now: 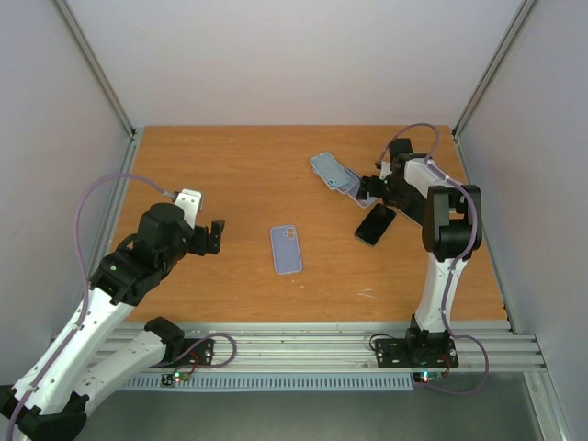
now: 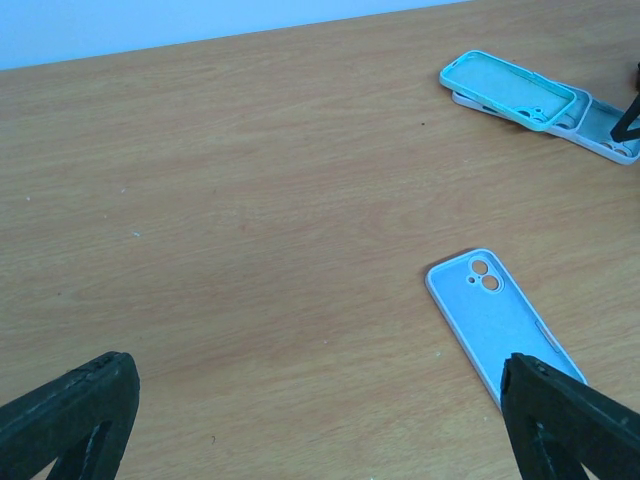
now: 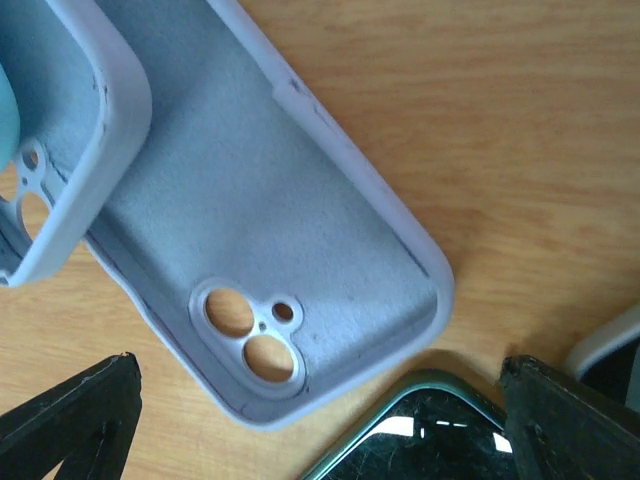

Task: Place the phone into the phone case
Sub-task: Move the phone to the center of the board.

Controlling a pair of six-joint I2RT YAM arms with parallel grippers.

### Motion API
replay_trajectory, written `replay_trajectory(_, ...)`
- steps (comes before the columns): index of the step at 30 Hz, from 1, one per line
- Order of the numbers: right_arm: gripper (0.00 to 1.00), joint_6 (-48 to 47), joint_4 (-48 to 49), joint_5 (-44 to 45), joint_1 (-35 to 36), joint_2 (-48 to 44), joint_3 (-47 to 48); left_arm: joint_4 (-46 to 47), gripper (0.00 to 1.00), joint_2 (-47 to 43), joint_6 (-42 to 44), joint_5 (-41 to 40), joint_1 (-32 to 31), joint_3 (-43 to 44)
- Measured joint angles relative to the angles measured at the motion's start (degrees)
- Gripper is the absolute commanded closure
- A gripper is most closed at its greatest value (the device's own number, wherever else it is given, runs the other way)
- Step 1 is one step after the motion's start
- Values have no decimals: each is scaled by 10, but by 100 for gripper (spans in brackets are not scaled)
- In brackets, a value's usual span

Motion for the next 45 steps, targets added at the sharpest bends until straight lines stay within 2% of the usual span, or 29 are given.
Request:
replay_trajectory(11,2,21,4,-4,0,-90,-130,0,1,0,0,3,0,0)
replay_trajectory(21,2,70,36,-50,5,-205,-287,0,1,1,0,5,0,0)
replay_trajectory(29,2,112,60,-68,47,-287,-385,1,1,5,0,5,0,-2)
replay_trajectory(37,2,130,42,-43,131,-333,-413,2,1,7,0,5,0,-3)
replay_trajectory(40,1,124,3,5,180,-348,-394,3,1,7,0,5,0,-3)
replay_trajectory(45,1,100,-67,116,282,-340,-311,3,1,7,0,3,0,-3)
